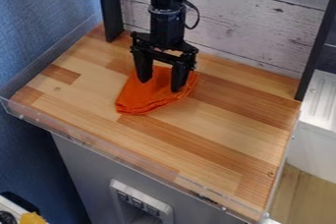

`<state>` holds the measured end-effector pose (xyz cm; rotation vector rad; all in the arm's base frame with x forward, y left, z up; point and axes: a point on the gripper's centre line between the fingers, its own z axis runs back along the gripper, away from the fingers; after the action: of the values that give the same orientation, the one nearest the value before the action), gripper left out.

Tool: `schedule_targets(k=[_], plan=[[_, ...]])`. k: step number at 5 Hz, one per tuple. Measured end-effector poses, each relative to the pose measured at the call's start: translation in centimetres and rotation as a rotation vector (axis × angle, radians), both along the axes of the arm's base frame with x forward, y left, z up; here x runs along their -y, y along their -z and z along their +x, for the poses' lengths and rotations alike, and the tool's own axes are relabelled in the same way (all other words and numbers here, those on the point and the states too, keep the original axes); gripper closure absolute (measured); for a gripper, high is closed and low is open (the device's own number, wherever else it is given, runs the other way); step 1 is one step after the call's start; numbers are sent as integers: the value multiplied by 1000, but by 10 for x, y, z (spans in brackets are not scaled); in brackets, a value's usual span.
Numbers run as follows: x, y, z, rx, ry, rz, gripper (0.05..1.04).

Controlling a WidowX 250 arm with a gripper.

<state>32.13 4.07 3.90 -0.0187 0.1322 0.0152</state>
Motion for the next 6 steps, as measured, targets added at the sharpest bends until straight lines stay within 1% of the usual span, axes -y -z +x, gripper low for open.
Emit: schedule_targets(k=[1,2,3,4,6], plan=[[4,8,-25,-18,-16,-1,91],[7,-2,-53,42,-54,9,91],[9,1,-70,103,-100,25,91],[9,2,-78,165,-146,36,91],[-4,10,-82,227,-223,43,93]])
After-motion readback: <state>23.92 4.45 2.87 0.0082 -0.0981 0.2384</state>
